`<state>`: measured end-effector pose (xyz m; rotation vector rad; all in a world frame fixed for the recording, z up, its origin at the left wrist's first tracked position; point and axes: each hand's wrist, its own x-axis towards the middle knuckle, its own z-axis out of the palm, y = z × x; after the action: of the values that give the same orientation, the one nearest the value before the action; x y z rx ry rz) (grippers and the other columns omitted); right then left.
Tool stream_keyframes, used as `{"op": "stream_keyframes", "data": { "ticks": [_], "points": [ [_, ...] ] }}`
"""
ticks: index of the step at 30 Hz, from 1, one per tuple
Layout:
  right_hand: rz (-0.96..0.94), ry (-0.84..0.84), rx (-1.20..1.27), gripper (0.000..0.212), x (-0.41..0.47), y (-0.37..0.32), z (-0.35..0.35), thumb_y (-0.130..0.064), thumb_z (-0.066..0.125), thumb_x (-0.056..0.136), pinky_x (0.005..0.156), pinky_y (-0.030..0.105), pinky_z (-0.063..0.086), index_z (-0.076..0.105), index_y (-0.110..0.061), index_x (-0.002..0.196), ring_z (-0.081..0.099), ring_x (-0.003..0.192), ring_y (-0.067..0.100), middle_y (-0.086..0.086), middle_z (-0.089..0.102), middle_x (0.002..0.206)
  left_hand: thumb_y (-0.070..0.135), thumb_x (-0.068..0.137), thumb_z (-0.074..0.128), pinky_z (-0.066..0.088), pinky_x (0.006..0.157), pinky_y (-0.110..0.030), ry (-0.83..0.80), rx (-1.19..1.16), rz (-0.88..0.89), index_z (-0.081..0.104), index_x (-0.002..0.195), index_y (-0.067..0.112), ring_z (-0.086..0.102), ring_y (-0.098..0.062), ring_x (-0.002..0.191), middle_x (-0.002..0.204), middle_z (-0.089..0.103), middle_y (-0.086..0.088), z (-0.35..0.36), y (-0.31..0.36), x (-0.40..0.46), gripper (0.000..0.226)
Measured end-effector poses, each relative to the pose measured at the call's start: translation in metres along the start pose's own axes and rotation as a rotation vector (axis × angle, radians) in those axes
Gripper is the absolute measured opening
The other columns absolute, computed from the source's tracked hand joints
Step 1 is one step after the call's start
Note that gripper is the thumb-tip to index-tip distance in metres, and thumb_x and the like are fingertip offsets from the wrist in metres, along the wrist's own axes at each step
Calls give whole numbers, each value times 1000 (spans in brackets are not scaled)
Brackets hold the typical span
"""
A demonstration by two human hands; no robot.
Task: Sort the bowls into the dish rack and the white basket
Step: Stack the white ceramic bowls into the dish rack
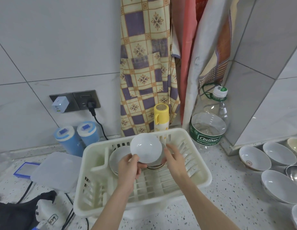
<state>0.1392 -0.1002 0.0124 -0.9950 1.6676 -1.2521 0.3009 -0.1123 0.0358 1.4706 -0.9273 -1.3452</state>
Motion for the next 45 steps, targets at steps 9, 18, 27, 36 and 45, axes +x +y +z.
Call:
{"op": "stream_keyframes", "data": {
  "ticks": [9,18,27,36,45],
  "points": [
    [-21,-10,16,43,1,-1,-2,-13,55,89,64,15,43,54,-28,129,63,85,3,-15,65,102,18,88,56,28,34,-19,-58,71,-61,63,111,6,40,-12,36,68,74,-15,20,-4,11,27],
    [11,16,-8,43,3,3,-1,-12,52,90,57,10,42,52,-27,130,65,78,1,3,71,96,38,91,60,25,34,-19,-93,176,-179,66,99,7,40,-12,34,73,76,-10,4,-11,2,32],
    [-11,55,-66,40,5,7,0,-19,49,93,57,11,40,53,-28,131,69,74,8,-4,70,78,54,90,58,27,37,-19,-200,221,-369,51,115,7,48,-14,39,78,77,-13,10,-26,4,53],
    [9,26,-181,38,6,10,1,-25,46,96,70,33,49,51,-28,134,64,78,21,6,71,86,53,97,48,27,34,-17,-190,72,-411,53,126,17,58,-19,43,92,76,-15,18,-36,3,46],
    [26,7,-218,42,4,8,2,-28,46,96,68,33,49,48,-27,138,60,68,18,7,71,81,41,98,54,29,37,-20,-156,41,-357,53,119,17,68,-19,49,104,72,-13,22,-33,2,32]
  ]
}}
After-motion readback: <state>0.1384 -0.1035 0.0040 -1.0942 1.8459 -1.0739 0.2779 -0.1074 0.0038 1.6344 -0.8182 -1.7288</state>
